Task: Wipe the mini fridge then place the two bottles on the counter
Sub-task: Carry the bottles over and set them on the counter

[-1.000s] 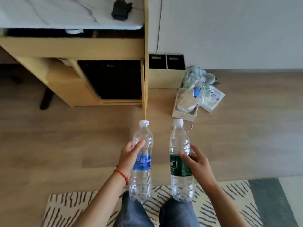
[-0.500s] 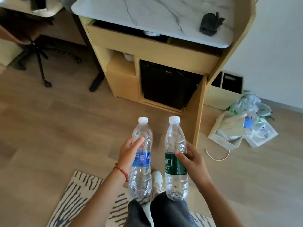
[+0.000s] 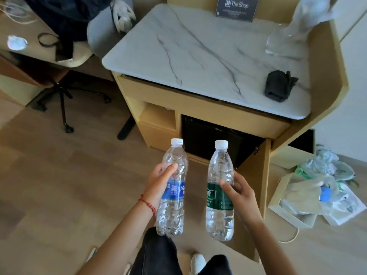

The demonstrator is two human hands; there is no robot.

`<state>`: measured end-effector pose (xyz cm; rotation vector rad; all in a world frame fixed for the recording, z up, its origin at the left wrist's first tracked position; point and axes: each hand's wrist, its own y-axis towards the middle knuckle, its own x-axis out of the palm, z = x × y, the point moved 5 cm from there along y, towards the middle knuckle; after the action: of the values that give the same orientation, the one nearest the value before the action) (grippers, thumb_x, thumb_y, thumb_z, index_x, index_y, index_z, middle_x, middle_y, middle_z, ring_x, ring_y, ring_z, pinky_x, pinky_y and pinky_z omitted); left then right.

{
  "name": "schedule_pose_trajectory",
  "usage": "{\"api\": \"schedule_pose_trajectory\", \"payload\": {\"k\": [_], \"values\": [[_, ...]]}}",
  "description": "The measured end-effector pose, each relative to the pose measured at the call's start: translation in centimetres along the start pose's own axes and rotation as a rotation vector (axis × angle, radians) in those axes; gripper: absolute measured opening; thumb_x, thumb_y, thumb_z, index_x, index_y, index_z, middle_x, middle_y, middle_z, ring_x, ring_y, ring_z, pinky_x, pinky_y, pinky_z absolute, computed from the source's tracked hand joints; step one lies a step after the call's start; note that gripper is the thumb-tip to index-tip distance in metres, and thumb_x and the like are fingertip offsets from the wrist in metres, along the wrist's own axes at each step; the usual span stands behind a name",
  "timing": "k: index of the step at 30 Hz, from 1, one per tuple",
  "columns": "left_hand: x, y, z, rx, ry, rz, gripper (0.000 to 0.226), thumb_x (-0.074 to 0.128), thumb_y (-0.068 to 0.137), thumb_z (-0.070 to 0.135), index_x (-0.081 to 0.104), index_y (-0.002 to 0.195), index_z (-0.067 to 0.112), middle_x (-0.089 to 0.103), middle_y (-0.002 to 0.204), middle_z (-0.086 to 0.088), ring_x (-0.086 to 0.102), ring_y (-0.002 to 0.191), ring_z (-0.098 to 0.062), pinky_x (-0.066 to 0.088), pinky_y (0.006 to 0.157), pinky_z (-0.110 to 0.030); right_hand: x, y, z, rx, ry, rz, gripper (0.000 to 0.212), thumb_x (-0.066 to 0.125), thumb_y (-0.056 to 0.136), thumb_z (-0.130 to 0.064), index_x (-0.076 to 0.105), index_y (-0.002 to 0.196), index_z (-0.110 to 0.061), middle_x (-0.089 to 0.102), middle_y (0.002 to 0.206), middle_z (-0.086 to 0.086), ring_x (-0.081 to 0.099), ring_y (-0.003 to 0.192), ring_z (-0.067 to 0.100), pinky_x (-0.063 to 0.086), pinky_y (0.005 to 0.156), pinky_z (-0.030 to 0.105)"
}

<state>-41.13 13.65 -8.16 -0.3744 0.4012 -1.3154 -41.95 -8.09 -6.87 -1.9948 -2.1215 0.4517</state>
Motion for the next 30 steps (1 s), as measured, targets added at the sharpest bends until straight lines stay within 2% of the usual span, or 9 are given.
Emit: {"api": "schedule_pose_trajectory", "payload": {"k": [2,5,7,9,12,17,21,24,30], "values": [[0.1,3.0,2.2,0.038,-0.002,-0.04,0.068,0.062,0.052,0.061,0.06,0.1,0.013,0.063,0.086,0.0,0.065,0.073,-0.007,0.053,0.07,-0.027,0.7,2.4,-1.5,-0.023,-0.012,0.023,0.029,0.062,0.076,-0.034,0.053,0.102,-0.039,0.067,0.105,-0.002,0.066,0.094,0.012,0.055,0.064,0.015],[0.1,7.6,5.9,0.083,0.027,-0.103,0.086,0.06,0.049,0.067,0.058,0.112,0.01,0.065,0.1,-0.003,0.064,0.095,-0.019,0.052,0.086,-0.04,1.7,6.2,-3.5,-0.053,0.02,0.094,0.029,0.062,0.082,-0.024,0.052,0.104,-0.038,0.067,0.105,-0.003,0.066,0.094,0.011,0.053,0.061,0.014],[0.2,10.3,8.6,0.114,0.015,-0.163,0.087,0.06,0.048,0.066,0.057,0.113,0.008,0.065,0.103,-0.006,0.063,0.099,-0.024,0.05,0.089,-0.043,2.2,8.3,-5.1,-0.058,0.043,0.156,0.03,0.062,0.082,-0.023,0.051,0.105,-0.039,0.066,0.105,-0.002,0.066,0.093,0.011,0.053,0.059,0.014],[0.6,12.7,11.4,0.147,0.021,-0.221,0.08,0.061,0.049,0.064,0.058,0.109,0.011,0.067,0.101,-0.005,0.064,0.096,-0.022,0.051,0.086,-0.04,2.6,10.2,-6.8,-0.061,0.074,0.21,0.032,0.062,0.078,-0.03,0.051,0.106,-0.04,0.066,0.106,-0.001,0.066,0.094,0.012,0.054,0.061,0.015],[1.6,15.5,15.1,0.186,0.041,-0.298,0.057,0.062,0.053,0.06,0.06,0.095,0.021,0.067,0.089,0.004,0.065,0.085,-0.016,0.051,0.078,-0.033,2.4,12.5,-9.1,-0.073,0.106,0.27,0.057,0.063,0.067,-0.043,0.05,0.122,-0.029,0.068,0.105,0.002,0.067,0.094,0.016,0.056,0.064,0.019],[4.1,19.5,19.7,0.235,0.012,-0.346,0.062,0.062,0.05,0.061,0.062,0.093,0.017,0.069,0.078,0.008,0.066,0.078,-0.014,0.053,0.074,-0.035,0.4,15.9,-12.4,-0.118,0.128,0.354,0.066,0.068,0.069,-0.049,0.049,0.127,-0.023,0.068,0.111,0.004,0.064,0.103,0.018,0.055,0.085,0.039],[7.8,21.9,22.8,0.282,-0.009,-0.412,0.054,0.063,0.052,0.056,0.06,0.089,0.018,0.07,0.069,0.013,0.066,0.067,-0.005,0.054,0.062,-0.024,-2.0,18.8,-14.7,-0.152,0.148,0.374,0.048,0.061,0.08,-0.032,0.048,0.125,-0.021,0.07,0.101,0.0,0.069,0.085,0.007,0.054,0.063,0.015],[10.5,23.4,25.0,0.303,-0.04,-0.398,0.039,0.074,0.06,0.042,0.061,0.087,0.018,0.069,0.068,0.01,0.065,0.065,-0.004,0.053,0.06,-0.024,-4.1,21.4,-16.4,-0.184,0.141,0.358,0.042,0.058,0.085,-0.024,0.046,0.125,-0.019,0.069,0.098,-0.003,0.068,0.082,0.002,0.051,0.059,0.01],[14.5,26.1,28.9,0.351,-0.063,-0.317,0.049,0.067,0.052,0.052,0.062,0.087,0.018,0.067,0.075,0.007,0.066,0.068,-0.007,0.052,0.058,-0.021,-8.1,26.5,-20.2,-0.255,0.116,0.346,0.052,0.063,0.079,-0.032,0.049,0.127,-0.017,0.072,0.097,0.001,0.069,0.089,0.012,0.055,0.081,0.031]]}}
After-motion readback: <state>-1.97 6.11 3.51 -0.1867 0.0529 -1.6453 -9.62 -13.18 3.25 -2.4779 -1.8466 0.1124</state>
